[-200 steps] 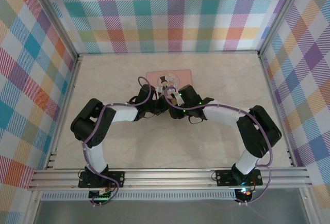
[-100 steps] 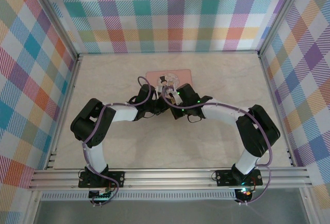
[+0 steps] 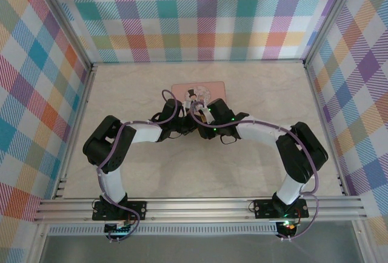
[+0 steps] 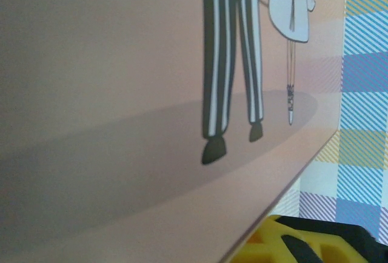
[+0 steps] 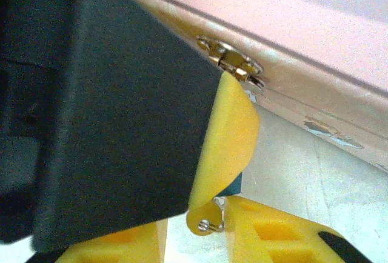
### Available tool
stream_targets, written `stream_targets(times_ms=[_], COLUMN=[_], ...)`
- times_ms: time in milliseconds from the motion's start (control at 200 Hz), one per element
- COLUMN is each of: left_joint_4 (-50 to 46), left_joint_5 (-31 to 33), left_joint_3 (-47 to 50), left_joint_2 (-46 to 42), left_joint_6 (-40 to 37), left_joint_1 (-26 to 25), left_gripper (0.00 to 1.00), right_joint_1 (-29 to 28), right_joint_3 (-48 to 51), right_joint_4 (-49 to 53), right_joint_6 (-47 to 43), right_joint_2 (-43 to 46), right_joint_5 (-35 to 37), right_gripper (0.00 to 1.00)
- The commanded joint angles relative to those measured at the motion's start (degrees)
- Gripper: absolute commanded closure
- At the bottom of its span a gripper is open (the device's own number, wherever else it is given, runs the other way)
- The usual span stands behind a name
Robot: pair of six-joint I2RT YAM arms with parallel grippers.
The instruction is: Unlock a padlock with a key
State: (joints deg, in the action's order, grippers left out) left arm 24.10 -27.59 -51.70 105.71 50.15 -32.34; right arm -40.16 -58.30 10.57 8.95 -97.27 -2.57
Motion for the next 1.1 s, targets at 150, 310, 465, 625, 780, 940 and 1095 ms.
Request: stream_targets(times_ms=[150, 310, 465, 625, 780, 940, 1095], left_joint_4=[-0.6, -1.1, -4.1, -8.0, -6.5, -11.2, -16.0], left_joint_5=[-4.9, -4.8, -2.9, -0.1, -1.0, 1.7, 5.5], left_joint_3=[-1.6, -1.5, -0.7, 0.5, 1.8, 1.1, 1.3], left_joint_2=[-0.9, -0.7, -1.1, -1.8, -1.4, -2.7, -6.5], left_joint_6=[3.3, 3.0, 1.8, 0.2, 0.4, -1.6, -3.7], left_joint_1=[0.5, 0.6, 0.6, 0.7, 0.7, 0.7, 1.3], left_gripper=[1.0, 0.99, 0.85, 0.78, 0.97, 0.86, 0.63], right_joint_1=[-0.4, -0.4, -0.2, 0.0, 0.4, 1.8, 1.9], right_joint_3=[-1.3, -0.3, -0.1, 0.4, 0.2, 1.3, 0.5], right_joint_4=[0.6, -0.6, -1.4, -2.9, -3.7, -6.0, -3.2], right_joint_6=[-0.8, -1.5, -1.6, -0.8, 0.2, 2.3, -0.9], right_joint_2=[-0.9, 0.0, -1.0, -1.9, -3.3, -4.2, -5.3], right_joint_5=[-0.1, -1.2, -3.6, -7.2, -10.9, -14.9, -13.0], right_gripper=[0.9, 1.0, 1.0, 1.0, 1.0, 1.0, 1.0])
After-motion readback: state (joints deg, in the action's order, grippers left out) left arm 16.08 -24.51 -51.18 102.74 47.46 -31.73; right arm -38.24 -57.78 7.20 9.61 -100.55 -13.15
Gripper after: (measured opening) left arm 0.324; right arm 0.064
